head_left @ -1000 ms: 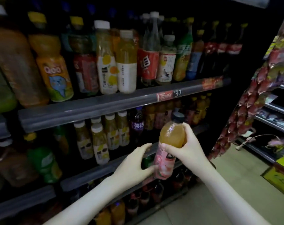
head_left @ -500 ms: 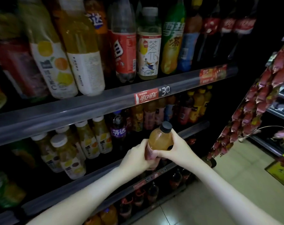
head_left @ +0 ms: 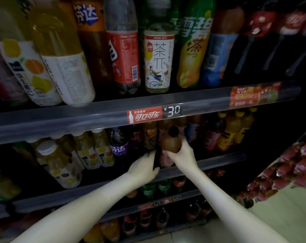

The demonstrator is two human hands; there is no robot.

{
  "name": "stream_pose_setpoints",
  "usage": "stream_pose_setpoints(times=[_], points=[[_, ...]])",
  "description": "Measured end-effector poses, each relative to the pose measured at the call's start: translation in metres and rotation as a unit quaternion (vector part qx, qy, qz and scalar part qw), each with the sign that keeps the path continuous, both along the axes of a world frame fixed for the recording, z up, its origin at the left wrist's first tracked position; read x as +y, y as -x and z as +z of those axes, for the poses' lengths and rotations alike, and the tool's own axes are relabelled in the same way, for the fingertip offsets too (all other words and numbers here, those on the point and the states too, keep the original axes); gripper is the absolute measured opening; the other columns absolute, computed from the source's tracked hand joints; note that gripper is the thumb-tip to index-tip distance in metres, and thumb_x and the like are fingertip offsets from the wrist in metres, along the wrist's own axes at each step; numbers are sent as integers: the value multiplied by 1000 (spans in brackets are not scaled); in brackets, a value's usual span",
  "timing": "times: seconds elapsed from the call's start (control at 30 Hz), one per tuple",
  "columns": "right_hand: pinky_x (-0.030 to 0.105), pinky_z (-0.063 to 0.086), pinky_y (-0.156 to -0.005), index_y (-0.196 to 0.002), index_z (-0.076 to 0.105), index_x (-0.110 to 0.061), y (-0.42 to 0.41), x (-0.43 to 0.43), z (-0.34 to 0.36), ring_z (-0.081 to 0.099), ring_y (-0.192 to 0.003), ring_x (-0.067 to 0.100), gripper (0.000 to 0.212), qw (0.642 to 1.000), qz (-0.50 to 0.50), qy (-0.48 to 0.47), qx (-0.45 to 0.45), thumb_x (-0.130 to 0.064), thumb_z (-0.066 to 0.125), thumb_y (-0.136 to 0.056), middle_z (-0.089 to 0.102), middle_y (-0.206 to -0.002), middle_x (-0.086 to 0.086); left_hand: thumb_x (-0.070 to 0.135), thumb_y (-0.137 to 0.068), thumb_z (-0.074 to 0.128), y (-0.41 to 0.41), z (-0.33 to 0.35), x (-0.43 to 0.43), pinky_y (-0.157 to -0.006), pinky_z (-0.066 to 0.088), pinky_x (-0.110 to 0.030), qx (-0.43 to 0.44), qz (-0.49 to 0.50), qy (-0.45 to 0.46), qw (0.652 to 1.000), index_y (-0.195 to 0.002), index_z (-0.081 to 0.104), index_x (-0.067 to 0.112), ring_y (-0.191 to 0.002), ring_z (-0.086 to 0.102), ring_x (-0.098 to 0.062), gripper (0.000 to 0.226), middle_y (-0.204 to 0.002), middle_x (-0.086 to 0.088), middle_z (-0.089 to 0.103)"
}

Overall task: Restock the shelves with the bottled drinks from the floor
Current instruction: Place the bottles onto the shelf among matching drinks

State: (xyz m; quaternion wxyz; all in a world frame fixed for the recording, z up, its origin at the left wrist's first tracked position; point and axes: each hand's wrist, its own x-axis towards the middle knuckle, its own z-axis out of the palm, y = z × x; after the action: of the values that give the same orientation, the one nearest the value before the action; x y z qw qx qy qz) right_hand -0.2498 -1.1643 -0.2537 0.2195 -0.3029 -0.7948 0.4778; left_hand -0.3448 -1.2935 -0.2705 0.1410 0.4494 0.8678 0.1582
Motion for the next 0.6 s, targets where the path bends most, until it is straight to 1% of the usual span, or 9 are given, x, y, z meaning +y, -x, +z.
stream_pose_setpoints(times=[0.1,0.13,0.17,0.23,0.3,0.37,0.43,0.5,0.6], points=[[21,43,-78,-114,55,-17,19,21,-4,63,-104,24,45,999,24,-12,-26,-23,80,-77,65,-107,3,34,-94,53,-1,1,0,-98,44,-34,25,47,-4,999,-150,22,20,-128,44,-28,65,-145,-9,40],[21,42,-77,-116,54,-16,27,26,-3,62,-105,25,47,999,36,-19,-35,-24,79,-77,65,-109,4,34,-95,52,-1,1,-2,-97,45,-34,29,62,-8,998,-149,25,20,-127,45,-27,62,-144,-8,41],[23,43,-80,-124,50,-13,34,31,-4,61,-108,25,56,997,51,-32,-39,-24,79,-77,64,-115,5,33,-95,51,-3,1,-5,-95,46,-34,31,78,-16,996,-148,28,19,-126,46,-26,59,-143,-7,42],[28,46,-86,-133,41,-9,46,38,-5,59,-112,28,70,994,74,-66,-54,-28,79,-77,60,-124,8,33,-96,50,-5,1,-13,-91,47,-32,30,110,-30,993,-145,34,18,-122,50,-24,54,-140,-6,46],[34,47,-87,-134,37,-5,48,41,-6,59,-111,32,72,989,85,-95,-68,-29,77,-79,58,-123,13,32,-96,50,-7,1,-24,-86,50,-31,29,139,-45,989,-142,38,17,-116,54,-23,49,-134,-6,50],[35,46,-90,-131,38,-4,44,44,-7,58,-110,32,67,990,100,-87,-52,-25,76,-80,57,-123,14,31,-97,49,-8,1,-37,-82,51,-32,28,161,-62,985,-138,42,17,-110,57,-21,44,-128,-5,53],[31,43,-92,-130,38,-6,40,49,-5,55,-109,24,65,989,124,-73,-37,-20,77,-80,55,-120,9,32,-98,48,-7,2,-49,-76,52,-32,38,186,-78,979,-132,46,16,-101,59,-18,38,-120,-3,57],[24,39,-91,-129,38,-7,37,57,-5,51,-107,16,65,986,147,-68,-45,-17,78,-78,52,-116,3,34,-98,48,-5,4,-58,-66,51,-32,63,216,-91,970,-127,48,15,-91,60,-18,34,-109,-1,58],[23,39,-91,-129,40,-7,35,69,-7,55,-114,20,66,983,169,-44,-54,-8,79,-75,57,-122,6,36,-97,50,-1,9,-67,-56,43,-28,84,289,-111,947,-126,43,10,-87,59,-22,40,-109,-6,55]])
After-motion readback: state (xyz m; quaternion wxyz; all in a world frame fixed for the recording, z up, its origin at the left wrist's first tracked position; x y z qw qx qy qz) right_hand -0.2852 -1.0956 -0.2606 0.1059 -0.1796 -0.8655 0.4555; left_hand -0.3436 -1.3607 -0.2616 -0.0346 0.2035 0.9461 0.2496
